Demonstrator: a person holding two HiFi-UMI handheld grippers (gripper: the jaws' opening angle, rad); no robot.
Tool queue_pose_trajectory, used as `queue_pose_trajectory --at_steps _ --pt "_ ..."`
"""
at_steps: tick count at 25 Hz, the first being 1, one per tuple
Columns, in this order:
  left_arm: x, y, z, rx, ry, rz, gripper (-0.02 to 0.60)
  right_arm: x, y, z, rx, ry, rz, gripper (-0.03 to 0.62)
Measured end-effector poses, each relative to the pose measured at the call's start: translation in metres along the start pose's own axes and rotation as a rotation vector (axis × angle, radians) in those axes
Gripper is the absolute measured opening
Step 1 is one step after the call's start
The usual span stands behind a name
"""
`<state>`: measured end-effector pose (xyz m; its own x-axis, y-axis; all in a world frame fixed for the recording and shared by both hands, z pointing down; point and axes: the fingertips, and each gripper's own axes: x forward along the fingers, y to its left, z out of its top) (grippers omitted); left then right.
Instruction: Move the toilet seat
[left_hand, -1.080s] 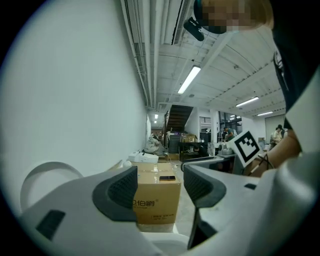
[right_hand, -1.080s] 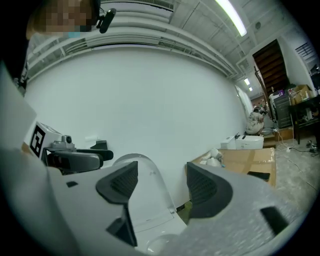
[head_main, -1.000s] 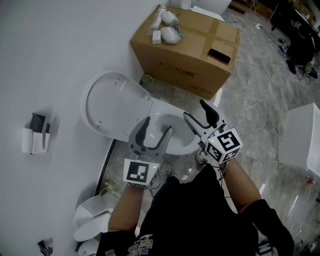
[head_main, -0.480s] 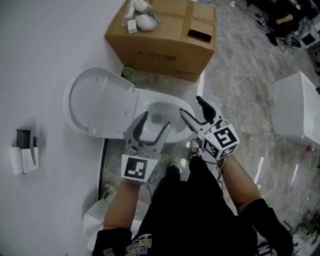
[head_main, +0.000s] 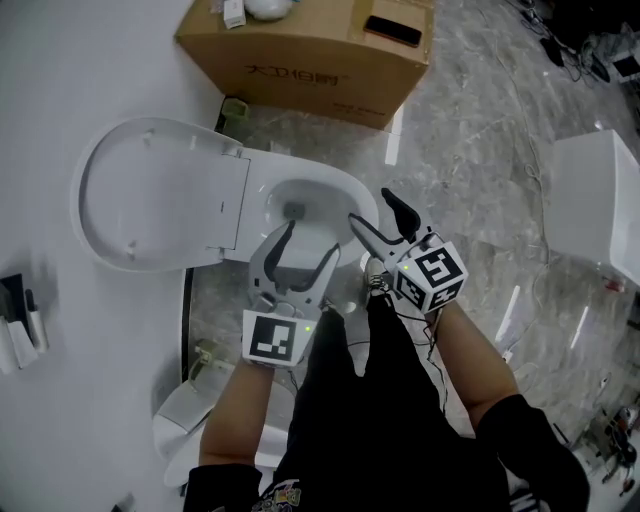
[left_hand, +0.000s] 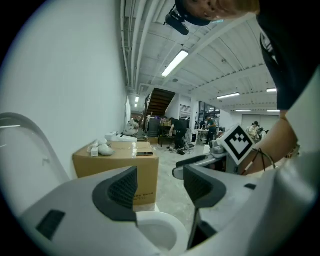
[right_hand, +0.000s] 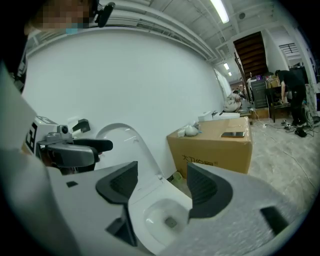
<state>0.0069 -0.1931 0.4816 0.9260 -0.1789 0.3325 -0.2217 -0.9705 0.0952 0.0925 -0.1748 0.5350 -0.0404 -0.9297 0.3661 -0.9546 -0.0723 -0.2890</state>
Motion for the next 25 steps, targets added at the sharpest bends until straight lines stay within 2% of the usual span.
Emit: queue_pose_trajectory --at_steps 13,20,25 --pt "0.050 -0.023 -0.099 -0.048 0.093 0.004 0.264 0.024 -0.063 -0.122 0.068 0.134 -0.023 0.308" --pt "0.072 -0.028 -0.160 -0.092 0.144 -0.001 0.264 0.047 -0.096 -0.202 0.122 0.222 -0.050 0.308" --pt "0.083 -0.026 -0.208 -0.088 0.183 -0.014 0.264 0.064 -0.116 -0.259 0.147 0.284 -0.071 0.313"
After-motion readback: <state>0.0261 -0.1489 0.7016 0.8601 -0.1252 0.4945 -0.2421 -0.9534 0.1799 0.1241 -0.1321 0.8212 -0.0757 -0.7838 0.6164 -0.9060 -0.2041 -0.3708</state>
